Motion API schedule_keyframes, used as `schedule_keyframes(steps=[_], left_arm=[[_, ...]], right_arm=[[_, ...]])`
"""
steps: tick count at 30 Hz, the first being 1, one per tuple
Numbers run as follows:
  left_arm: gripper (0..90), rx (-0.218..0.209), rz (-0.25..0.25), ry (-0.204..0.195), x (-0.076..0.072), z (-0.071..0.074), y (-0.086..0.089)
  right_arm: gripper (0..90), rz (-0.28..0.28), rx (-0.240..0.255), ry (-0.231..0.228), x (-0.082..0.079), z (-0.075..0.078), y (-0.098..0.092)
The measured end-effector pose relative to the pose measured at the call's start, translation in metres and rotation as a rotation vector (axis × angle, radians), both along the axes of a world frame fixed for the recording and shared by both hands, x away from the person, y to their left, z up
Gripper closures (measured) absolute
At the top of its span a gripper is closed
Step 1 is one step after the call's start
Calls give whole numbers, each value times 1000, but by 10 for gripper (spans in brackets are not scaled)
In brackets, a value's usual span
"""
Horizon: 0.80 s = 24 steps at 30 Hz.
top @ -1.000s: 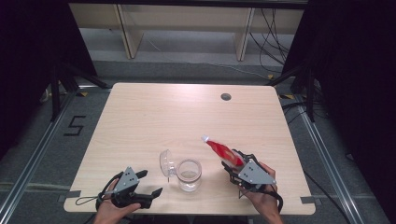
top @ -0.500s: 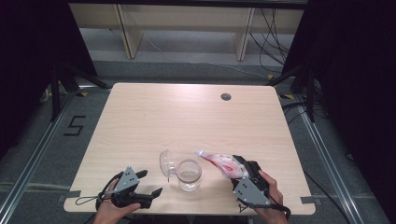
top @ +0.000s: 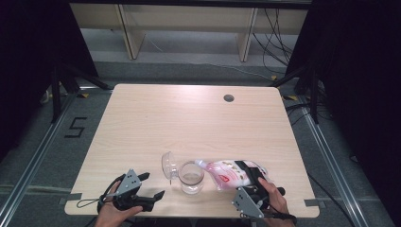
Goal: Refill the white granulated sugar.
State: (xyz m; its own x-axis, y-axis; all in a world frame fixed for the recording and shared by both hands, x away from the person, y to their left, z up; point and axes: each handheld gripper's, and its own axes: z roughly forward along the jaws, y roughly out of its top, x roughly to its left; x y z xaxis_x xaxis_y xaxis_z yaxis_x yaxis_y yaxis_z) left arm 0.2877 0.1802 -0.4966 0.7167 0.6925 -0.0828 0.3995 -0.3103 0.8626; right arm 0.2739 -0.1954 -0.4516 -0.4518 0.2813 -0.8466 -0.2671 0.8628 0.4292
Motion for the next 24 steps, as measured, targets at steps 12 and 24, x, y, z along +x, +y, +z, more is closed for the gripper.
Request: schedule_keyframes(steps=[12,24], left_arm=[[161,10,0,1,0,0,0],[161,7,5,2,0,0,-1]], right_arm=[[465,-5,-229,-105,-6,-3,10],[467,13,-364,-165,-4,-2,16]])
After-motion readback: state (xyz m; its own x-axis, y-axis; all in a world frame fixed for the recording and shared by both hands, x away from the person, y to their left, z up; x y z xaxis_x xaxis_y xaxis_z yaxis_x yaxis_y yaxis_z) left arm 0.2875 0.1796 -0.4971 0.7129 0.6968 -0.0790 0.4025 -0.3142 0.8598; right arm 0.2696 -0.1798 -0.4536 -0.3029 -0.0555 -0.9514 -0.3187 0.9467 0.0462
